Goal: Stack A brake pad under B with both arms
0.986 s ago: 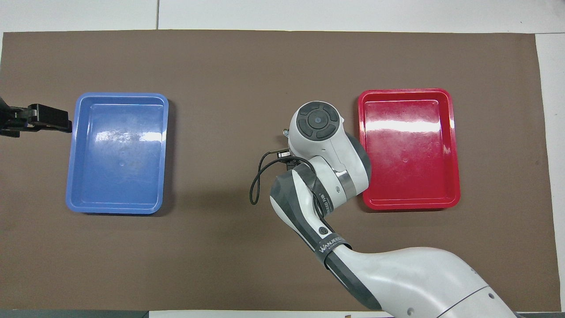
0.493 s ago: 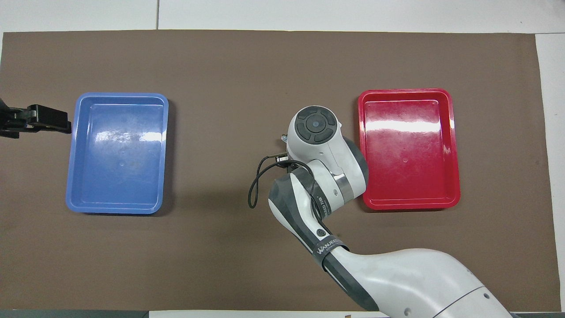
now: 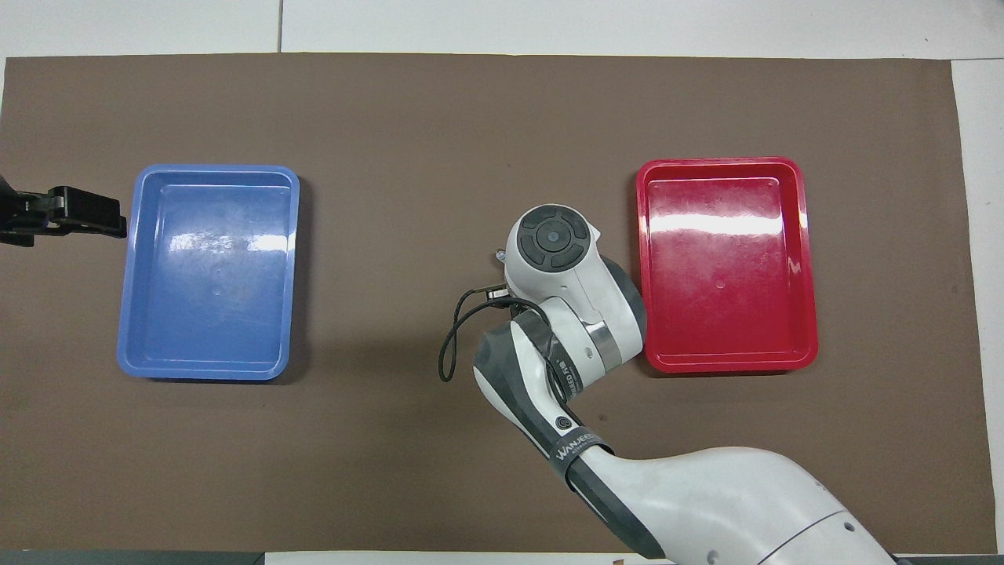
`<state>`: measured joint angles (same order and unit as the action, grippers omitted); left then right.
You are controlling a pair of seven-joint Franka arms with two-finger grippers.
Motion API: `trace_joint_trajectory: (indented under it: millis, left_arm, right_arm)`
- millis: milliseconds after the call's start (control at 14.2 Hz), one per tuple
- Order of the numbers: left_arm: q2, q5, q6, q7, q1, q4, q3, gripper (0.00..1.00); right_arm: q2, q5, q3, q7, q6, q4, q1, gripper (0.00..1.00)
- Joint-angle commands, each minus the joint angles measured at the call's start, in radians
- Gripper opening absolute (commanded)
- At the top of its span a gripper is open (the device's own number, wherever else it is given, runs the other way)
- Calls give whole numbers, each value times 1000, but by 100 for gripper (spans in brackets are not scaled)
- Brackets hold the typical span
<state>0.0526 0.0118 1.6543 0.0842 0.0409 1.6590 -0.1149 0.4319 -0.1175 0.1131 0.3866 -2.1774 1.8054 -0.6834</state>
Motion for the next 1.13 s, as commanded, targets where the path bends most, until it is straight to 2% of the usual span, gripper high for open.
trace_joint_trajectory:
  millis: [0, 141, 211, 282, 352, 423, 493, 775, 915, 1056]
  left_arm:
    - [9, -13, -13, 0, -12, 16, 20, 100]
    - [9, -13, -13, -1, -12, 16, 21, 100]
    - [9, -13, -11, -3, -12, 16, 21, 100]
    - [9, -13, -11, -4, -10, 16, 27, 100]
    - [7, -13, -14, -1, -12, 15, 29, 100]
    - [7, -13, -19, 0, -13, 16, 28, 100]
    - [9, -13, -25, -1, -13, 18, 31, 100]
    - [10, -13, -37, 2, -21, 18, 29, 100]
    - [10, -13, -39, 2, -24, 18, 31, 100]
    - [10, -13, -41, 2, -24, 18, 32, 100]
  right_arm:
    - [-28, -22, -4, 1, -16, 26, 2, 4]
    - [-28, -22, -4, 1, -18, 32, 2, 8]
    - [-28, -22, -4, 1, -18, 34, 2, 14]
    - [-28, -24, -4, 1, -18, 34, 4, 23]
    - [-30, -22, -4, 1, -18, 34, 4, 49]
    - [-30, -22, -4, 3, -16, 34, 4, 80]
    - [-30, -22, -4, 5, -16, 32, 2, 100]
    - [-38, -22, -1, 5, 5, -12, 16, 99]
    - [-70, -8, 8, 3, 22, -21, 34, 99]
    - [-132, 5, 10, -8, 79, -31, 105, 99]
